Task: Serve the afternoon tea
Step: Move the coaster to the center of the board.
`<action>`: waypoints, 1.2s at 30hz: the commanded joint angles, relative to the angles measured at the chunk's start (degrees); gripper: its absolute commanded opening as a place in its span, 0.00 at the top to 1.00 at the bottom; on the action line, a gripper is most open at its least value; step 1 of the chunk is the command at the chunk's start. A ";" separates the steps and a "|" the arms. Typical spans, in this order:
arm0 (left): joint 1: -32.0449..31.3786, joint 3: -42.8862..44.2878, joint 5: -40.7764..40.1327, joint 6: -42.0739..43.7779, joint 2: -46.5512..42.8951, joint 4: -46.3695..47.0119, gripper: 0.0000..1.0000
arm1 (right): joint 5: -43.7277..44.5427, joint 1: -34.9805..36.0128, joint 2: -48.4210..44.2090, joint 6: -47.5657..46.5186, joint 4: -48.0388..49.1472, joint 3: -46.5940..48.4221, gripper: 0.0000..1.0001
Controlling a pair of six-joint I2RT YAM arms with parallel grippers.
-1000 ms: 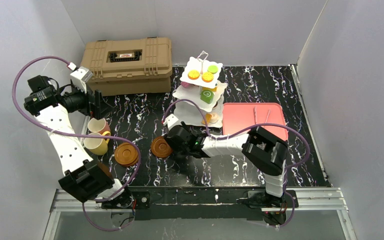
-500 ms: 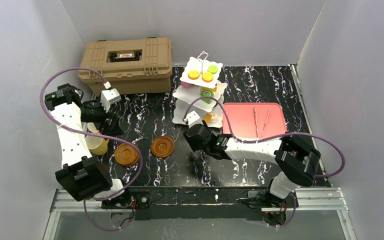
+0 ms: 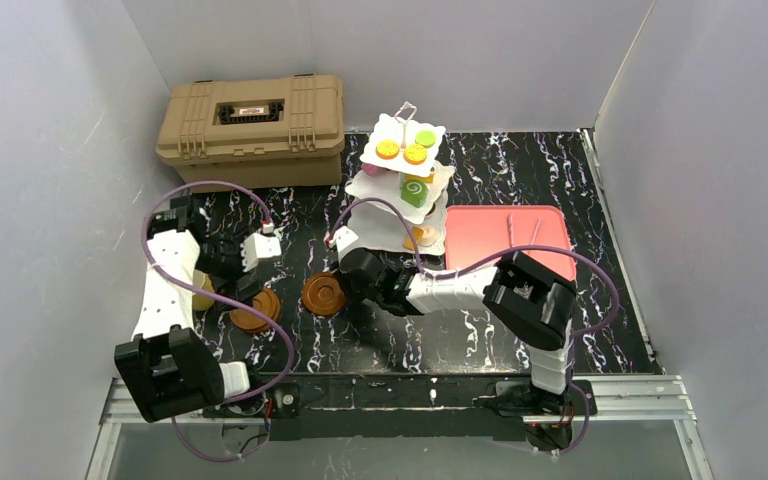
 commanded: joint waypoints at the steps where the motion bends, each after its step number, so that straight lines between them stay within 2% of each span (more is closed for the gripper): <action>1: -2.94 -3.58 -4.89 2.10 0.01 7.06 0.02 | -2.33 0.38 1.13 1.73 5.42 -0.48 0.67; 9: -6.51 -9.27 -6.90 2.61 -0.39 17.84 0.02 | 3.03 0.38 0.45 0.91 1.45 -5.46 0.70; 16: -11.27 -15.03 -8.86 2.40 -0.85 26.23 0.02 | 10.62 0.39 -4.98 1.94 -3.79 -13.44 0.72; 28: -18.61 -17.81 -13.38 3.00 3.83 32.79 0.02 | 18.63 0.05 -25.19 9.20 -15.35 -26.55 0.72; 36: -21.20 -17.36 -18.41 3.72 7.15 34.82 0.02 | 21.11 -0.06 -37.10 12.06 -20.39 -27.78 0.70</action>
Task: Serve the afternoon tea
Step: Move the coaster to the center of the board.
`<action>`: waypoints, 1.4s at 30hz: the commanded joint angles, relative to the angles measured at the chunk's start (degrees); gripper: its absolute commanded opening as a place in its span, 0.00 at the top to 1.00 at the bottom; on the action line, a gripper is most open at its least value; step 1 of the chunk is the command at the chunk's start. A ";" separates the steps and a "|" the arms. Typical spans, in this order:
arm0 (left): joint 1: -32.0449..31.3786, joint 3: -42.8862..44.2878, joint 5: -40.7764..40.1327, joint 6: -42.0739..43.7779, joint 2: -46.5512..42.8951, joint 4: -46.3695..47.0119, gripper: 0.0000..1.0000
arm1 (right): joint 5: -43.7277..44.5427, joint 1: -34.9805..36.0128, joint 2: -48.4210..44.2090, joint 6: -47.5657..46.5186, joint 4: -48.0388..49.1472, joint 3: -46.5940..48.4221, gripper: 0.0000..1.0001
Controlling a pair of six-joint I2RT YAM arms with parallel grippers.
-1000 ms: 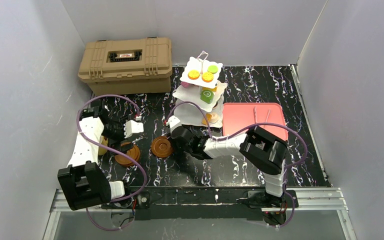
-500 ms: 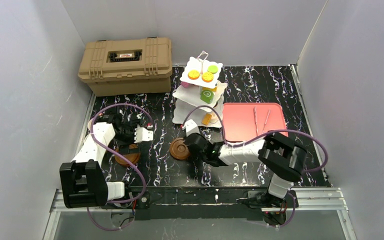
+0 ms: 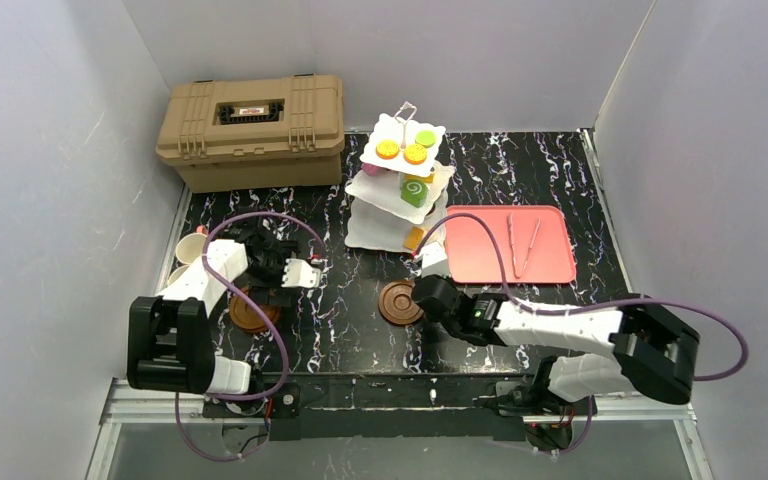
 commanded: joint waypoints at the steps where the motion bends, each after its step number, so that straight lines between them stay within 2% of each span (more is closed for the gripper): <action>1: -0.85 1.33 -2.64 0.91 1.04 -1.42 0.02 | 3.69 -0.30 -5.87 2.32 -3.29 0.52 0.69; 4: -0.74 4.79 -2.57 0.40 1.13 -6.33 0.02 | 3.86 -0.32 -7.04 2.02 -4.22 1.44 0.69; 7: -0.74 5.13 -1.63 0.84 0.53 -7.26 0.02 | 3.57 -0.32 -6.94 1.91 -4.41 2.36 0.69; 14: -2.04 -0.42 -4.07 2.57 1.07 -3.15 0.02 | 3.61 -0.32 -7.53 2.15 -4.15 3.25 0.69; 19: -3.93 -0.82 -4.32 0.99 2.02 -0.36 0.02 | 3.96 -0.32 -8.24 2.41 -3.76 3.57 0.68; 31: -17.62 1.47 -4.47 -11.36 5.42 4.21 0.02 | 4.15 -0.32 -9.80 3.83 -4.06 2.77 0.68; 42: -28.18 7.77 -5.79 -25.89 11.52 7.01 0.02 | 5.42 -0.35 -12.15 4.96 -5.21 0.83 0.67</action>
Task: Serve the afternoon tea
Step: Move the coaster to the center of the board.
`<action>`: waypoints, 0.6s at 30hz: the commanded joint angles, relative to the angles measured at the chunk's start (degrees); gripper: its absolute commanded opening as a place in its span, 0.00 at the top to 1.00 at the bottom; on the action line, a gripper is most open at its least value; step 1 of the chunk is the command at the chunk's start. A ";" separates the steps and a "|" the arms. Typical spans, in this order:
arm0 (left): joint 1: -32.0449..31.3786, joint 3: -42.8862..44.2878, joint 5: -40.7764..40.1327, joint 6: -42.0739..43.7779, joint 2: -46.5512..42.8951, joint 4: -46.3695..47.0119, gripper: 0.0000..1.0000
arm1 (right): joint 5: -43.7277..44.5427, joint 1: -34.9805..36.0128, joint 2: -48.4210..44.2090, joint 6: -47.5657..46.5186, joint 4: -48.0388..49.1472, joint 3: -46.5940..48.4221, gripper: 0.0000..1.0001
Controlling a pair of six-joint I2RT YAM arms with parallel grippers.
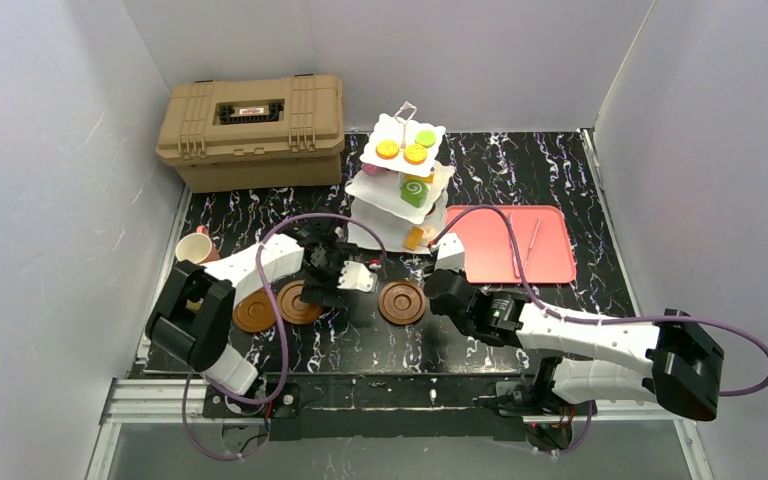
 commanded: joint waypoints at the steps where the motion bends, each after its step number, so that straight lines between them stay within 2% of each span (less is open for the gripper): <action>1: -4.19 3.17 0.54 -8.34 3.02 0.55 0.02 | 2.52 -0.13 -2.38 1.35 -0.65 -0.91 0.67; 8: -10.53 8.88 0.93 -19.95 5.87 0.00 0.02 | 3.02 -0.13 -5.37 2.53 -2.07 -2.26 0.67; 12: -10.88 13.81 1.17 -26.23 6.90 -1.76 0.02 | 2.99 -0.15 -6.07 2.74 -2.63 -2.36 0.67; 15: -10.89 14.62 2.11 -28.51 4.93 -3.23 0.02 | 2.75 -0.11 -6.06 2.72 -2.66 -2.39 0.67; 18: -10.87 15.68 3.42 -31.34 1.26 -8.69 0.02 | 2.60 -0.12 -5.74 2.29 -2.26 -2.19 0.67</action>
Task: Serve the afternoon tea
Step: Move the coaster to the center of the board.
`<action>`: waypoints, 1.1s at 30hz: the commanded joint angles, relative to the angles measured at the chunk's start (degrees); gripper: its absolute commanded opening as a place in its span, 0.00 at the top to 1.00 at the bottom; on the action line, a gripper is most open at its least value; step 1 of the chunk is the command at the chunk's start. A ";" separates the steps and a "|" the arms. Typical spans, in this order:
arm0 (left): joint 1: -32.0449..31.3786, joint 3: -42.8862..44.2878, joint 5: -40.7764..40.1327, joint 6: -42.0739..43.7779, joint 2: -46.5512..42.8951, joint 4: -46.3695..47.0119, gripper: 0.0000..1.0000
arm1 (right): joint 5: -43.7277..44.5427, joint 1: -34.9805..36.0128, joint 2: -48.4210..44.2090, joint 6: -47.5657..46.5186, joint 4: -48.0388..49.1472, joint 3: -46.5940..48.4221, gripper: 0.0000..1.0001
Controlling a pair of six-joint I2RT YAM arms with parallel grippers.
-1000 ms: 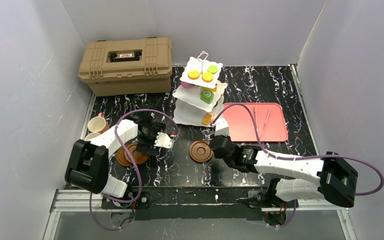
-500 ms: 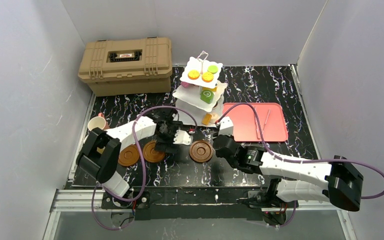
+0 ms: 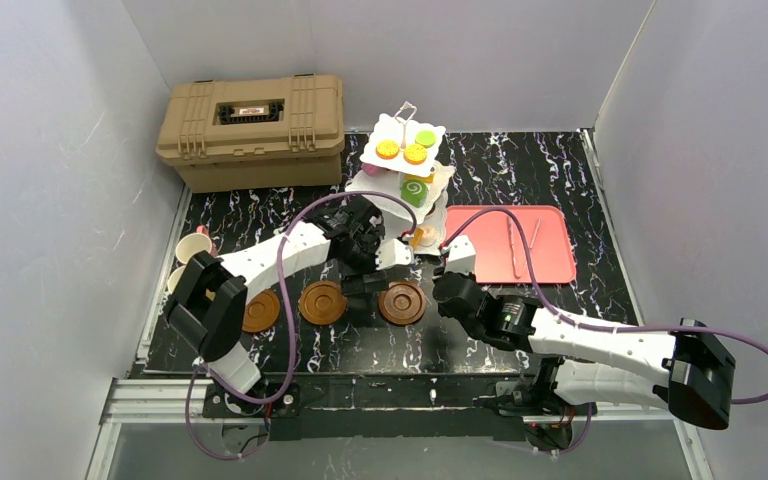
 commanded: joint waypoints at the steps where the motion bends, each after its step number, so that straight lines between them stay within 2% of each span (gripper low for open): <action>1: 0.21 0.61 2.94 -5.81 -7.56 -9.45 0.02 | 0.95 -0.11 -0.57 0.20 1.44 -0.14 0.67; 4: 2.94 -1.88 3.10 -5.09 -13.29 -13.87 0.02 | -1.93 -0.11 1.15 -1.37 5.38 0.27 0.67; 6: 8.12 -1.53 4.92 -5.24 -15.39 -17.36 0.02 | -4.26 -0.12 4.14 -2.76 8.99 1.30 0.67; 11: 26.53 5.34 10.15 -5.37 -16.30 -25.05 0.03 | -11.25 0.35 18.84 -7.07 17.29 9.95 0.64; 16: 46.42 12.50 13.03 -5.41 -16.86 -26.04 0.03 | -17.78 1.72 33.77 -11.90 22.48 21.44 0.54; 21: 62.11 18.59 15.55 -3.46 -12.96 -27.60 0.07 | -22.43 2.55 46.11 -13.68 24.10 31.54 0.50; 25: 69.84 20.50 16.14 -1.62 -9.56 -26.85 0.11 | -23.80 2.82 50.76 -13.90 25.05 34.38 0.53; 28: 73.91 21.42 15.64 -1.26 -6.37 -24.89 0.25 | -22.92 3.04 52.20 -15.21 24.45 34.37 0.55; 33: 77.02 22.77 14.52 -1.75 -1.20 -22.91 0.27 | -18.89 3.04 51.56 -17.74 22.26 30.79 0.56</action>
